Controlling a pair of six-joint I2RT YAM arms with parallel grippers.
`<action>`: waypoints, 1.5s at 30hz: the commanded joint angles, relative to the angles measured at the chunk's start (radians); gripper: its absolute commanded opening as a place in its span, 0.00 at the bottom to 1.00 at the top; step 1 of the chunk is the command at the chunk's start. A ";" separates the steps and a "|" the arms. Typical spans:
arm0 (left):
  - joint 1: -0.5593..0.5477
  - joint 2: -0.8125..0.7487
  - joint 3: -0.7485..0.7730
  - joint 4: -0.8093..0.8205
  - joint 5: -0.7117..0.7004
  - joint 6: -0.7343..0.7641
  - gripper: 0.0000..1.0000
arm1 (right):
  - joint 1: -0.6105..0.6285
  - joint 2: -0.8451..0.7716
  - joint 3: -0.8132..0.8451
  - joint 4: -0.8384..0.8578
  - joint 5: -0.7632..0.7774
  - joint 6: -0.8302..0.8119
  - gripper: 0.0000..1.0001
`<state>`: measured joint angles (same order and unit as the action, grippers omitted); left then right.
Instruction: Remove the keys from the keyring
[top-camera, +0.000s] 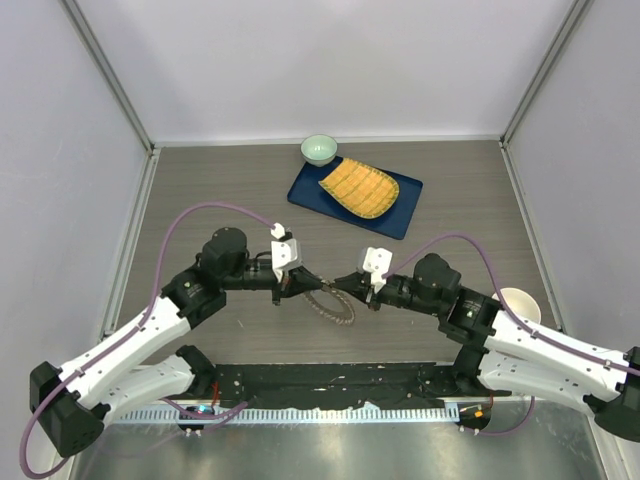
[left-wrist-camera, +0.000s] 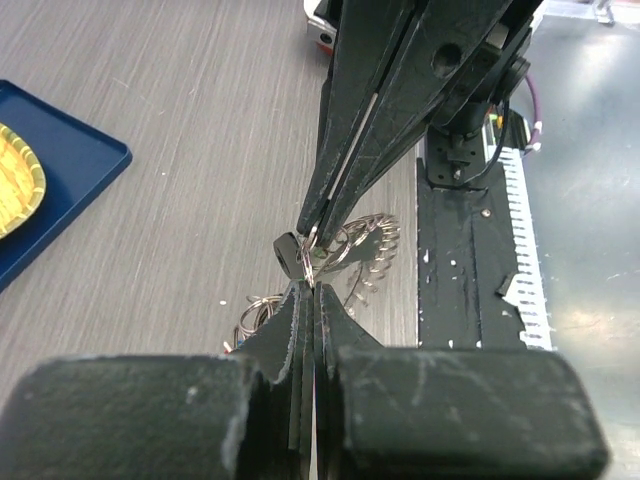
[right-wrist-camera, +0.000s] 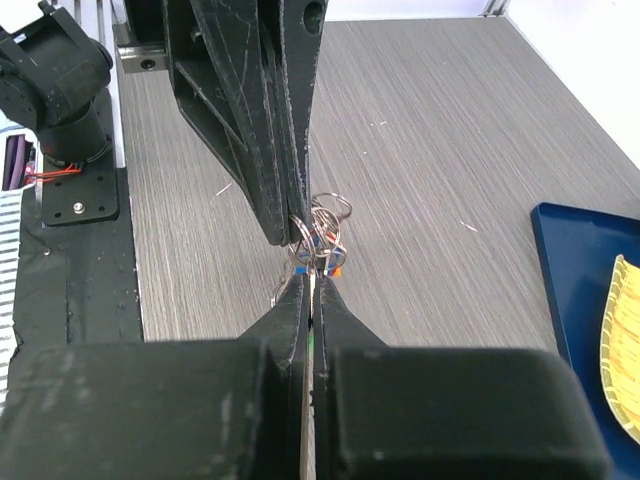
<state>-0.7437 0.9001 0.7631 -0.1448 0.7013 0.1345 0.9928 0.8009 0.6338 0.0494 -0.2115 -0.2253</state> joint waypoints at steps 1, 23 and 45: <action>0.006 -0.039 -0.021 0.204 0.085 -0.130 0.00 | -0.006 -0.025 -0.022 0.082 0.011 0.006 0.01; 0.020 -0.038 -0.085 0.467 0.130 -0.319 0.00 | -0.006 -0.086 -0.098 0.202 -0.052 0.086 0.01; 0.024 -0.023 -0.087 0.419 -0.097 -0.470 0.00 | 0.041 -0.028 -0.068 0.241 0.175 -0.094 0.01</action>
<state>-0.7185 0.8993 0.6590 0.2039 0.6689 -0.2970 1.0214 0.7589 0.5293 0.2535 -0.0963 -0.2657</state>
